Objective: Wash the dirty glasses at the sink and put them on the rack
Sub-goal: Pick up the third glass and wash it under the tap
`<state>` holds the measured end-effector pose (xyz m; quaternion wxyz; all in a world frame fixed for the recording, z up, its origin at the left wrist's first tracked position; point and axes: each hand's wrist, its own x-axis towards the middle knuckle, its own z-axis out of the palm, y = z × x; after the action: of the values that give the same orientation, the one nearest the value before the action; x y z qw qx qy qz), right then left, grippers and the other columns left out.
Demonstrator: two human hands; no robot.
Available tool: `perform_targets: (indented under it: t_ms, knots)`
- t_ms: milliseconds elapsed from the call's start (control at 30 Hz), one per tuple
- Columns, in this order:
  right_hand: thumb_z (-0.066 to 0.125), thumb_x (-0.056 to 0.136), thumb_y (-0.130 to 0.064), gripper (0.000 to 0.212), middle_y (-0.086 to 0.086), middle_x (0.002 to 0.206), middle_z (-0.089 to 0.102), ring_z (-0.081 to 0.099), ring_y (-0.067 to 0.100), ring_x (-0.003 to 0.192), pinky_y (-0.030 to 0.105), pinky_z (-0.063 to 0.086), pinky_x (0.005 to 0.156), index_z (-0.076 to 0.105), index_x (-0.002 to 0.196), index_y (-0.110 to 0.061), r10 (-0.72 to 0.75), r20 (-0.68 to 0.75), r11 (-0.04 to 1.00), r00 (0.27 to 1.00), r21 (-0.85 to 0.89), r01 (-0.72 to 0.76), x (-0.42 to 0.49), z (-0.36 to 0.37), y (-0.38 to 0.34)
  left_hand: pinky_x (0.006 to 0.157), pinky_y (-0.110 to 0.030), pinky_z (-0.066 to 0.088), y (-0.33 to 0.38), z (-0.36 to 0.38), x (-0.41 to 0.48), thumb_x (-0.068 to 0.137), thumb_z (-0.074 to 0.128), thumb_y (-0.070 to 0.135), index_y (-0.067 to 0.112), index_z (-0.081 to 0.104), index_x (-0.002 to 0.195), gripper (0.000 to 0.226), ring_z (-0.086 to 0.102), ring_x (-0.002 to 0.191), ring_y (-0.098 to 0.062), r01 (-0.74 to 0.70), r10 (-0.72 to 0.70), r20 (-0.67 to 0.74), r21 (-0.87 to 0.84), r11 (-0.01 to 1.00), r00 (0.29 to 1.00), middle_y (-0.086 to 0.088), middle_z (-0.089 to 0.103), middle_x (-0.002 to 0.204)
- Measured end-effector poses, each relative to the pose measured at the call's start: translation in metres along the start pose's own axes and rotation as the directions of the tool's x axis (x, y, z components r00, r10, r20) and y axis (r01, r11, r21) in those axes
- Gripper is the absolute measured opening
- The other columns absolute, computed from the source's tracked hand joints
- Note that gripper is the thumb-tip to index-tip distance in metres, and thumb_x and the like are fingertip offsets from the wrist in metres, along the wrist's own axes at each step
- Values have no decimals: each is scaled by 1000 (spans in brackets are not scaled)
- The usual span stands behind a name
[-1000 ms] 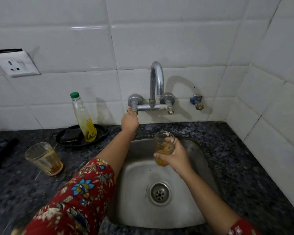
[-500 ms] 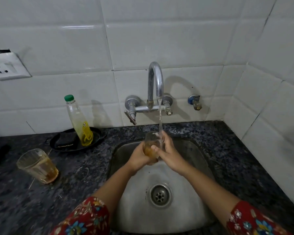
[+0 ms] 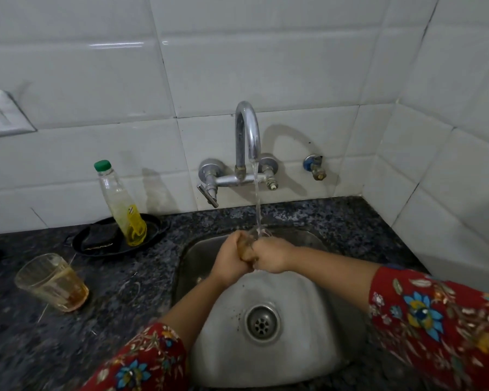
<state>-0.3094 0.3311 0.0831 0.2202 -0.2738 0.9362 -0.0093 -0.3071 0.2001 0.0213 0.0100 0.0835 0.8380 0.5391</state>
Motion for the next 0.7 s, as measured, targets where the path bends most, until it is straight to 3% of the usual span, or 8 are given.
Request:
perform_targets:
  t_ms: [67, 100, 167, 333, 400, 500, 633, 700]
  knots:
    - [52, 89, -10, 15, 8, 99, 64, 61, 26, 88, 37, 49, 74, 63, 98, -9, -200, -57, 929, 978, -328, 171, -6, -8, 15, 92, -26, 50, 0, -10, 1, 66, 79, 0, 18, 57, 112, 54, 63, 105, -13, -26, 31, 146, -33, 999, 989, 1, 65, 114]
    - [55, 88, -8, 14, 4, 97, 65, 62, 23, 88, 35, 49, 75, 65, 96, -14, -348, -88, 798, 933, -550, 246, -8, -11, 23, 95, -23, 48, 0, -16, 3, 65, 81, -1, 19, 55, 116, 60, 60, 110, -13, -46, 45, 235, -1, 999, 971, 3, 63, 118]
    - [61, 85, -11, 15, -2, 95, 67, 65, 20, 87, 31, 50, 74, 68, 91, -22, -465, -89, 661, 881, -697, 278, -11, -11, 30, 102, -22, 43, 5, -22, 4, 64, 81, -2, 14, 54, 126, 69, 55, 115, -10, -119, 65, 337, 141, 983, 939, 5, 57, 123]
    - [51, 90, -13, 17, 14, 104, 64, 62, 30, 96, 33, 45, 71, 63, 97, -4, -137, -65, 948, 988, -299, 112, -2, 8, 9, 91, -29, 52, 17, -6, -5, 70, 79, 18, 31, 62, 101, 38, 62, 96, 0, -68, 61, 67, 106, 992, 996, 10, 65, 101]
    - [51, 91, -13, 16, 11, 103, 65, 62, 28, 92, 35, 46, 71, 62, 101, -9, -220, -85, 928, 972, -326, 181, -10, 1, 16, 99, -32, 48, 7, -11, -4, 63, 83, 18, 33, 59, 112, 57, 60, 109, -4, -70, 54, 182, 82, 994, 982, 8, 63, 117]
    - [60, 87, -10, 20, 6, 109, 67, 63, 28, 99, 37, 53, 80, 68, 104, -16, -463, -101, 753, 881, -569, 330, -14, -3, 33, 108, -36, 42, 1, -20, -3, 57, 87, 19, 21, 53, 131, 81, 55, 122, -15, -117, 56, 330, 168, 979, 942, -1, 58, 131]
    - [55, 88, -15, 20, 11, 110, 65, 62, 28, 97, 36, 52, 79, 65, 105, -10, -113, 8, 956, 994, -270, 111, -3, 3, 9, 90, -31, 52, 14, -6, -8, 65, 76, 30, 40, 55, 100, 42, 63, 98, -4, -46, 32, 83, 163, 985, 996, 15, 65, 101]
    - [55, 87, -15, 20, 9, 109, 64, 62, 28, 96, 40, 53, 82, 64, 105, -12, -114, -30, 977, 993, -184, 107, 1, 3, 10, 85, -21, 49, 13, -8, -9, 66, 79, 30, 37, 55, 102, 44, 61, 97, 1, -41, 32, 66, 142, 989, 997, 17, 63, 100]
